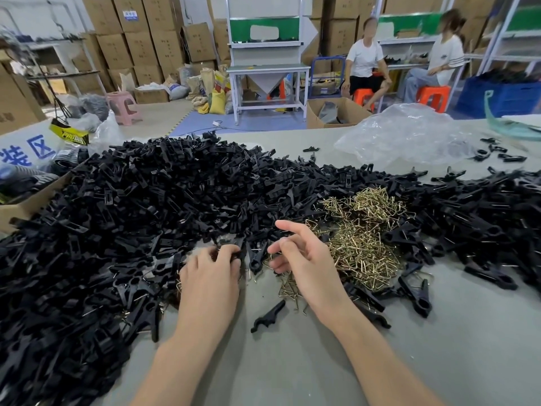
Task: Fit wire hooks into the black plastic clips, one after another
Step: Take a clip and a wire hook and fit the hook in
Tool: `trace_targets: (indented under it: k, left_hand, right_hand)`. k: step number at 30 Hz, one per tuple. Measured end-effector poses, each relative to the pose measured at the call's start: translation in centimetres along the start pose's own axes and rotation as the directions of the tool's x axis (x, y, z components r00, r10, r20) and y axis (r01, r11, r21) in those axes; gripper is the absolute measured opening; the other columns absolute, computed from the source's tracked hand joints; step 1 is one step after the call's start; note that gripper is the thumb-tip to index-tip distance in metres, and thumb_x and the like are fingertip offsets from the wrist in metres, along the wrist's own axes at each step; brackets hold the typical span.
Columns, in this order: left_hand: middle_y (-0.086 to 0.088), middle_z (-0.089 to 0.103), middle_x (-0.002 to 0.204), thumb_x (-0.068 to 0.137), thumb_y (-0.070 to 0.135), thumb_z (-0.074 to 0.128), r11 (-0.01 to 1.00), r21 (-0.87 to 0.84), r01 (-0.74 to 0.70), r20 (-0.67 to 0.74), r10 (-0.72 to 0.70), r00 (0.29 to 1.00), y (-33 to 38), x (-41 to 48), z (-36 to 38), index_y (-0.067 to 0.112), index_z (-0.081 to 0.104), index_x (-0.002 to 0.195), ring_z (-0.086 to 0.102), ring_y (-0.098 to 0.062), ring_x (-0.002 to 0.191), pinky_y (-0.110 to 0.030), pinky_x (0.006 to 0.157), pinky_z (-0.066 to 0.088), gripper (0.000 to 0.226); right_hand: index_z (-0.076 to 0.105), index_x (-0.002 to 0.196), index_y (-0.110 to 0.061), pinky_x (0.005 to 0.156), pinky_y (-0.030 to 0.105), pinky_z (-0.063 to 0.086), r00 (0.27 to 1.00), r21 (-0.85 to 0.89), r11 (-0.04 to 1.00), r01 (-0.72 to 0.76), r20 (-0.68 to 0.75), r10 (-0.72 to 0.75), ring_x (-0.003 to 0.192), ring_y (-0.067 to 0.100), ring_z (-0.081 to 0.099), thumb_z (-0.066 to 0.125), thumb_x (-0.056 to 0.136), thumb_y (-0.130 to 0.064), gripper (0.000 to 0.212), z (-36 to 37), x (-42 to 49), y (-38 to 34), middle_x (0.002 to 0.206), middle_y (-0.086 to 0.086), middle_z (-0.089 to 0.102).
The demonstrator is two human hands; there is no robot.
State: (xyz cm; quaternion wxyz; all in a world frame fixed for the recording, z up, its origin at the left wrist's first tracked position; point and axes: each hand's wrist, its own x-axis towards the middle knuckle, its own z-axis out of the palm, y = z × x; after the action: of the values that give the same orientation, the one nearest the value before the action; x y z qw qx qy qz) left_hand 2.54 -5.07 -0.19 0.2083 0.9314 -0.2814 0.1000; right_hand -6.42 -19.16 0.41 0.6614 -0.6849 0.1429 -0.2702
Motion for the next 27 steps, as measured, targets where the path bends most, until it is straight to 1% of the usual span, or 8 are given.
trace_targets:
  k: [5, 8, 10, 13, 16, 19, 22, 27]
  left_hand:
    - [0.002, 0.057, 0.121, 0.102, 0.03, 0.051, 0.993, -0.007, -0.116, -0.014, 0.116, 0.993, 0.1, 0.0, 0.1, 0.03, 0.06, 0.129, 0.047, -0.02, 0.12, -0.035, 0.108, 0.027, 0.029]
    - [0.006, 0.051, 0.112, 0.098, 0.022, 0.059, 0.978, -0.17, -0.117, -0.092, 0.103, 0.99, 0.3, -0.1, -0.1, 0.028, 0.066, 0.12, 0.052, -0.02, 0.103, -0.033, 0.09, 0.042, 0.024]
    - [0.011, 0.046, 0.11, 0.098, 0.023, 0.058, 0.952, -0.274, -0.138, -0.129, 0.106, 0.986, 0.2, 0.1, -0.1, 0.028, 0.065, 0.118, 0.056, -0.015, 0.095, -0.028, 0.079, 0.045, 0.022]
    - [0.017, 0.047, 0.109, 0.098, 0.027, 0.055, 0.905, -0.383, -0.184, -0.178, 0.123, 0.976, 0.2, 0.1, -0.3, 0.029, 0.063, 0.118, 0.057, -0.003, 0.095, -0.017, 0.08, 0.044, 0.022]
    - [0.016, 0.054, 0.109, 0.097, 0.025, 0.056, 0.923, -0.334, -0.193, -0.189, 0.136, 0.973, 0.4, 0.0, -0.3, 0.027, 0.062, 0.116, 0.057, -0.005, 0.098, -0.02, 0.084, 0.044, 0.02]
    - [0.007, 0.063, 0.11, 0.097, 0.017, 0.058, 0.964, -0.217, -0.153, -0.163, 0.119, 0.979, 0.2, -0.1, -0.1, 0.02, 0.061, 0.112, 0.056, -0.019, 0.101, -0.029, 0.088, 0.04, 0.016]
    - [0.004, 0.064, 0.108, 0.097, 0.016, 0.058, 0.973, -0.142, -0.184, -0.122, 0.167, 0.978, 0.5, -0.2, -0.4, 0.018, 0.06, 0.108, 0.055, -0.022, 0.098, -0.034, 0.088, 0.041, 0.012]
    - [0.015, 0.06, 0.1, 0.098, 0.024, 0.054, 0.93, -0.226, -0.291, -0.09, 0.278, 0.956, 0.8, -0.6, -1.6, 0.025, 0.056, 0.107, 0.048, -0.006, 0.095, -0.029, 0.083, 0.042, 0.008]
  right_hand:
    - [0.06, 0.124, -0.035, 0.074, 0.024, 0.057, 1.0, -0.021, 1.0, 0.005, -0.001, -0.005, 0.079, 0.014, 0.071, 0.049, 0.105, -0.014, 0.031, 0.1, 0.1, 0.0, 0.093, -0.002, 0.073]
    - [0.061, 0.123, -0.036, 0.074, 0.023, 0.057, 1.0, -0.029, 1.0, 0.01, -0.005, -0.011, 0.079, 0.013, 0.071, 0.049, 0.104, -0.014, 0.031, 0.1, 0.1, 0.1, 0.094, -0.003, 0.073]
    - [0.062, 0.122, -0.036, 0.074, 0.023, 0.057, 1.0, -0.04, 0.999, 0.019, -0.009, -0.019, 0.08, 0.012, 0.071, 0.05, 0.104, -0.014, 0.031, 0.1, 0.0, 0.1, 0.095, -0.005, 0.073]
    - [0.063, 0.12, -0.039, 0.078, 0.026, 0.059, 1.0, -0.062, 0.998, 0.028, -0.003, -0.028, 0.086, 0.011, 0.072, 0.051, 0.104, -0.017, 0.029, 0.3, 0.0, 0.2, 0.101, -0.012, 0.072]
    - [0.062, 0.118, -0.043, 0.08, 0.025, 0.059, 0.999, -0.096, 0.995, 0.03, 0.016, -0.028, 0.093, 0.007, 0.072, 0.051, 0.105, -0.021, 0.028, 0.5, -0.1, 0.2, 0.106, -0.021, 0.069]
    - [0.061, 0.119, -0.042, 0.077, 0.019, 0.057, 1.0, -0.108, 0.994, 0.012, -0.002, -0.013, 0.092, 0.004, 0.071, 0.05, 0.105, -0.02, 0.028, 0.5, -0.2, 0.5, 0.106, -0.016, 0.068]
    - [0.061, 0.118, -0.041, 0.08, 0.021, 0.057, 1.0, -0.127, 0.992, -0.001, -0.016, -0.001, 0.09, 0.006, 0.071, 0.049, 0.105, -0.018, 0.029, 0.4, -0.2, 0.5, 0.104, -0.017, 0.068]
    - [0.061, 0.122, -0.039, 0.081, 0.027, 0.059, 0.999, -0.235, 0.971, 0.036, 0.012, -0.034, 0.089, 0.004, 0.07, 0.05, 0.105, -0.019, 0.029, 0.4, -0.5, 0.6, 0.101, -0.015, 0.07]
